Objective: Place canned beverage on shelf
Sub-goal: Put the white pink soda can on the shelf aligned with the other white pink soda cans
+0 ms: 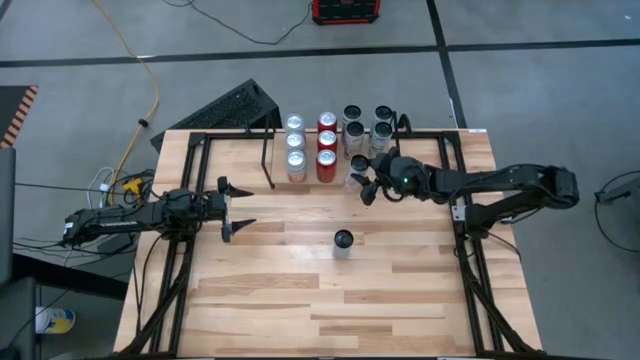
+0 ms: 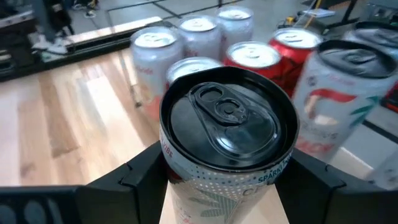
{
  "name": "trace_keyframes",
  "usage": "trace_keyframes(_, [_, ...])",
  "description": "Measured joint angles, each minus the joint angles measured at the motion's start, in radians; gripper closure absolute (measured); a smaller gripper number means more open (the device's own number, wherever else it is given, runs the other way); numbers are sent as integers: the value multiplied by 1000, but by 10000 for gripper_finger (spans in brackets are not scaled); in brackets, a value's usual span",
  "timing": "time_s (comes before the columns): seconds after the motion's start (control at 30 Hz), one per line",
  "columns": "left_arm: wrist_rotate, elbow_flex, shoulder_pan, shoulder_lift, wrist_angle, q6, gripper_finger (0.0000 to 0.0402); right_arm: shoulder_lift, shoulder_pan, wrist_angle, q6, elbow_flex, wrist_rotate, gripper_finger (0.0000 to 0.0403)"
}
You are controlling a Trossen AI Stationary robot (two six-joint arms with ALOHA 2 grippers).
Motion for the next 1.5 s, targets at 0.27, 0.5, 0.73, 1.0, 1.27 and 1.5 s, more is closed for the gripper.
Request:
trace_keyframes(0.27, [0,0,0,0,-1,0,28,0,-55,16,-8,1,-17,136])
trace_keyframes(0.5, [0,0,0,0,0,0,28,30,-86,6,-10,2,-18,136])
trace_keyframes(0.73, [-1,0,0,0,-1,0,28,89,-96,9,-50,51,-24,136])
trace_keyframes(1.0, [3,0,0,2,1,0,28,152,-102,-28,-73,99,-24,136])
trace_keyframes(1.27, [2,0,0,8,0,0,28,151,-104,-29,-70,99,-16,136])
trace_keyframes(1.5, [3,0,0,14,-2,0,28,151,-123,-31,-73,99,-16,136])
